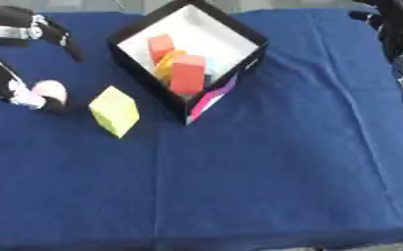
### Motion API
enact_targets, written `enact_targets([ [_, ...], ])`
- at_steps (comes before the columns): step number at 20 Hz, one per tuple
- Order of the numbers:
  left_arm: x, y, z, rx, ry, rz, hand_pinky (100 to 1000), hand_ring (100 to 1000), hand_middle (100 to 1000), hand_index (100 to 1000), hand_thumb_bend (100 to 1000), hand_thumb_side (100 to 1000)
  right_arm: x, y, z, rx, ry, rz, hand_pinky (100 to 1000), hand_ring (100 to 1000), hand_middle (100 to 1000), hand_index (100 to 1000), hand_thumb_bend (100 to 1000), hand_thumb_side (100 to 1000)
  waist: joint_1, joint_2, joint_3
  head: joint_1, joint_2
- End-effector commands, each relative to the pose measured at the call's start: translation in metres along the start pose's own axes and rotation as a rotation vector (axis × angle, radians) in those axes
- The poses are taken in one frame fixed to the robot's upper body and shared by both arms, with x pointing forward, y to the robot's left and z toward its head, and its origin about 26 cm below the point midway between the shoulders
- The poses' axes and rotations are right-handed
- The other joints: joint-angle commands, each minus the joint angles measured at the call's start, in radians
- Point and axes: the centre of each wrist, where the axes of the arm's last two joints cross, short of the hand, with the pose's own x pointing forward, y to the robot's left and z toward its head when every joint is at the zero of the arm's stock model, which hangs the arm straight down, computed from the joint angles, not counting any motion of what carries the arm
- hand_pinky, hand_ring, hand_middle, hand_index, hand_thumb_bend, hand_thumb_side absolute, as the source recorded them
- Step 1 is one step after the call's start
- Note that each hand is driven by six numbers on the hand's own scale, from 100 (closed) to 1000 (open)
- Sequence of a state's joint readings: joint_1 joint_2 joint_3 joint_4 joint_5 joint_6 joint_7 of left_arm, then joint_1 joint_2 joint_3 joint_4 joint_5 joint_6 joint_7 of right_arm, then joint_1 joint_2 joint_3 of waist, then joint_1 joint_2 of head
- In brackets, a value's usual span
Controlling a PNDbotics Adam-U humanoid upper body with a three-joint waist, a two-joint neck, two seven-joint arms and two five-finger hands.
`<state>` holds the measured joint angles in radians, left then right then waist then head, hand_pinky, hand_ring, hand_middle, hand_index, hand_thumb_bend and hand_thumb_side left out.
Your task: Pick up objects on the table and place them in the box.
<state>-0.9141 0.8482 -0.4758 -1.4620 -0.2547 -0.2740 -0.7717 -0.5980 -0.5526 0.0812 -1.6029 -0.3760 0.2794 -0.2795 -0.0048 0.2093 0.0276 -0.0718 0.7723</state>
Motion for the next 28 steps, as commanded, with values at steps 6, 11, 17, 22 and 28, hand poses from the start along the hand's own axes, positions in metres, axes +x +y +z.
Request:
enact_targets([
  [6,0.000,0.007,-0.019,-0.054,-0.018,-0.052,881,825,743,843,531,531,0.014,-0.002,-0.003,0.006,-0.042,0.008,818,898,791,858,162,585,0.006,-0.023,-0.004,-0.001,-0.002],
  [11,-0.002,0.002,-0.029,-0.101,-0.019,-0.085,890,842,757,846,549,528,0.012,-0.001,-0.003,0.010,-0.037,0.012,819,898,792,858,163,587,0.008,-0.021,-0.005,0.002,-0.002],
  [17,-0.006,-0.004,-0.036,-0.175,-0.012,-0.103,896,852,765,842,557,377,0.011,-0.001,-0.003,0.009,-0.033,0.010,819,900,793,859,162,590,0.008,-0.020,-0.007,0.006,-0.002],
  [22,-0.008,-0.006,-0.042,-0.216,-0.017,-0.115,899,857,768,840,569,295,0.010,-0.001,-0.003,0.006,-0.033,0.005,819,900,793,858,162,589,0.008,-0.020,-0.006,0.009,-0.002],
  [28,-0.008,-0.007,-0.045,-0.240,-0.008,-0.154,903,870,780,843,629,156,0.009,0.000,-0.002,0.006,-0.028,0.002,819,900,793,857,161,591,0.008,-0.020,-0.006,0.011,-0.002],
])
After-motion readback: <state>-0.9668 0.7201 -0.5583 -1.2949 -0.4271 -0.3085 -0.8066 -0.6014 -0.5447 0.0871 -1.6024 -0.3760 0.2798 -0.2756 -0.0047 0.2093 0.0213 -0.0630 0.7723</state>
